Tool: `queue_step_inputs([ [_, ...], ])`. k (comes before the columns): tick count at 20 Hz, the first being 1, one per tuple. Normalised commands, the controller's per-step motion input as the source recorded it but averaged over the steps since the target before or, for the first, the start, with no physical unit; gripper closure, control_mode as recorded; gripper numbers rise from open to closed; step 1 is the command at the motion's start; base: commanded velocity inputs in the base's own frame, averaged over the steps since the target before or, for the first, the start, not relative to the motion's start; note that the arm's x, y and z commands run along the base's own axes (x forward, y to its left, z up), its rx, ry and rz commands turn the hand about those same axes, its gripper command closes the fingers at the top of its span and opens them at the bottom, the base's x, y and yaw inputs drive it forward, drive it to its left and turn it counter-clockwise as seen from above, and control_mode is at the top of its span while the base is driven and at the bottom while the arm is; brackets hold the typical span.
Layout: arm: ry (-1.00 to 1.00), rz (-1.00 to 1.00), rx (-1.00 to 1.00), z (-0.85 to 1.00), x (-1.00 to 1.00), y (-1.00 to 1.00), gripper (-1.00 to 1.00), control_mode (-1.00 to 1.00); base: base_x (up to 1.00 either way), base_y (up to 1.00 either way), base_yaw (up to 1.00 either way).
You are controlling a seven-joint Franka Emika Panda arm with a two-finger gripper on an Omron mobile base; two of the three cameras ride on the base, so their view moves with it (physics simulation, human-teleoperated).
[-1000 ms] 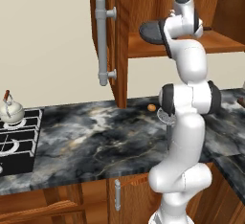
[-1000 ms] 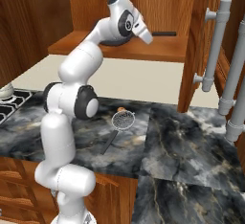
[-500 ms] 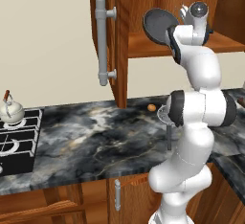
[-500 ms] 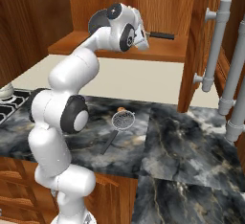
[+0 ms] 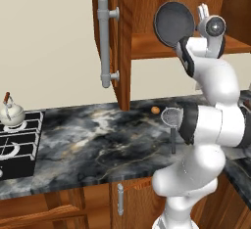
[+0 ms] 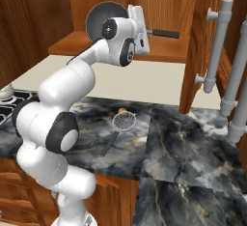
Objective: Pick the pan from the cabinet and place it on the stove. Then turn on the stove burner for the pan.
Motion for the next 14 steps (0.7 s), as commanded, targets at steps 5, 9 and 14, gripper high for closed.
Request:
queue_step_inputs([
  [5, -0.09, -0.07, 0.00, 0.26, -0.75, 0.03, 1.00, -1.00, 0.00, 0.00, 0.00],
  [9, -0.05, -0.11, 0.00, 0.02, -0.89, 0.07, 1.00, -1.00, 0.00, 0.00, 0.00],
  [14, 0.00, -0.11, 0.00, -0.01, -0.93, 0.13, 1.00, -1.00, 0.00, 0.00, 0.00],
])
